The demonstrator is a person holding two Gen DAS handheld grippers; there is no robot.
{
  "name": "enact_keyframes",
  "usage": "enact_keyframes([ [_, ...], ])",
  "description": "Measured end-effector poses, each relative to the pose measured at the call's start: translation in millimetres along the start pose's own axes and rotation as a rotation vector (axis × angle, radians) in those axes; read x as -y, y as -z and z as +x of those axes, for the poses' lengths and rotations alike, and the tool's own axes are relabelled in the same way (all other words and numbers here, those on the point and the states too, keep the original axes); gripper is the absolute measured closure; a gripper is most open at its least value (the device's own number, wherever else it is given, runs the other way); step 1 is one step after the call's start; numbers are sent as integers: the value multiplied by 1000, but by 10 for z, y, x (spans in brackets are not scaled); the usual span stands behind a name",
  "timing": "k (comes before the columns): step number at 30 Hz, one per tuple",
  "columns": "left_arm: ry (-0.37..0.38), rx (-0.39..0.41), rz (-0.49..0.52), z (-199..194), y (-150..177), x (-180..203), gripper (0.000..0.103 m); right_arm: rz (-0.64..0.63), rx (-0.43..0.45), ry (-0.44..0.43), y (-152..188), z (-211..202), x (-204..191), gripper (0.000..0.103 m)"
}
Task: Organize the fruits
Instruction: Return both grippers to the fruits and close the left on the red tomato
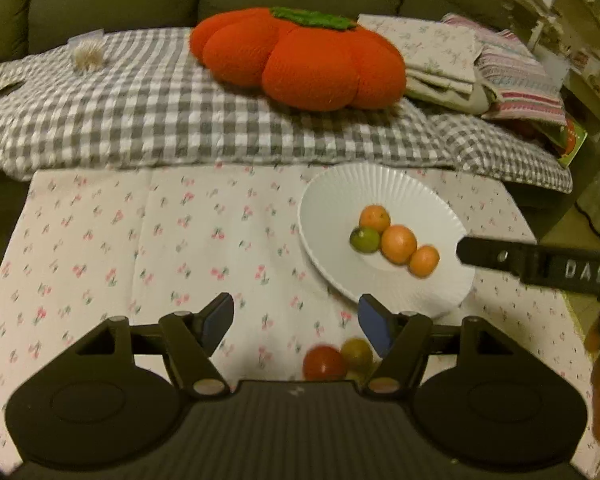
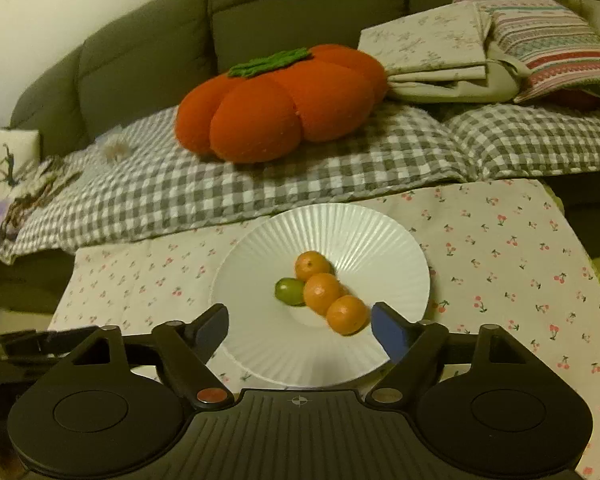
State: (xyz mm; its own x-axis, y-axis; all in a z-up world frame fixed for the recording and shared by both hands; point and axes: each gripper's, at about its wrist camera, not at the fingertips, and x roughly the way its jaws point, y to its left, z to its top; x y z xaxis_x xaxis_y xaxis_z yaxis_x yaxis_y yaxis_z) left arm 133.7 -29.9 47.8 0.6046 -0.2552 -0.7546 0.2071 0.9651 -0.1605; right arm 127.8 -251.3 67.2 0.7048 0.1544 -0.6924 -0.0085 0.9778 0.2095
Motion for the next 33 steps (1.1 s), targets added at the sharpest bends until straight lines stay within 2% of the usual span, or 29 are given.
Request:
enact_keyframes([
  [4, -18, -7, 28, -165, 92, -19, 30, 32, -70, -28, -25, -29, 20, 23],
  [7, -12, -11, 5, -229, 89, -64, 29, 35, -134, -3, 6, -25, 15, 23],
  [9, -14, -20, -24, -243, 93, -91, 21, 5, -174, 26, 64, -59, -19, 23],
  [10, -16, -21, -38, -247, 104, -105, 20, -22, -185, 29, 109, -95, -42, 23],
  [13, -9, -43, -53, -224, 164, -76, 20, -67, -187, 7, 298, -225, -74, 23],
  [19, -10, -75, -16, -138, 233, 20, 14, -22, -244, -44, 681, -140, -11, 23],
  [27, -21, -97, 6, 16, 245, 76, 11, -3, -216, -57, 746, -130, 17, 23],
  [33, -31, -129, 6, 210, 252, 92, 11, -27, -230, -51, 786, 2, -56, 23],
])
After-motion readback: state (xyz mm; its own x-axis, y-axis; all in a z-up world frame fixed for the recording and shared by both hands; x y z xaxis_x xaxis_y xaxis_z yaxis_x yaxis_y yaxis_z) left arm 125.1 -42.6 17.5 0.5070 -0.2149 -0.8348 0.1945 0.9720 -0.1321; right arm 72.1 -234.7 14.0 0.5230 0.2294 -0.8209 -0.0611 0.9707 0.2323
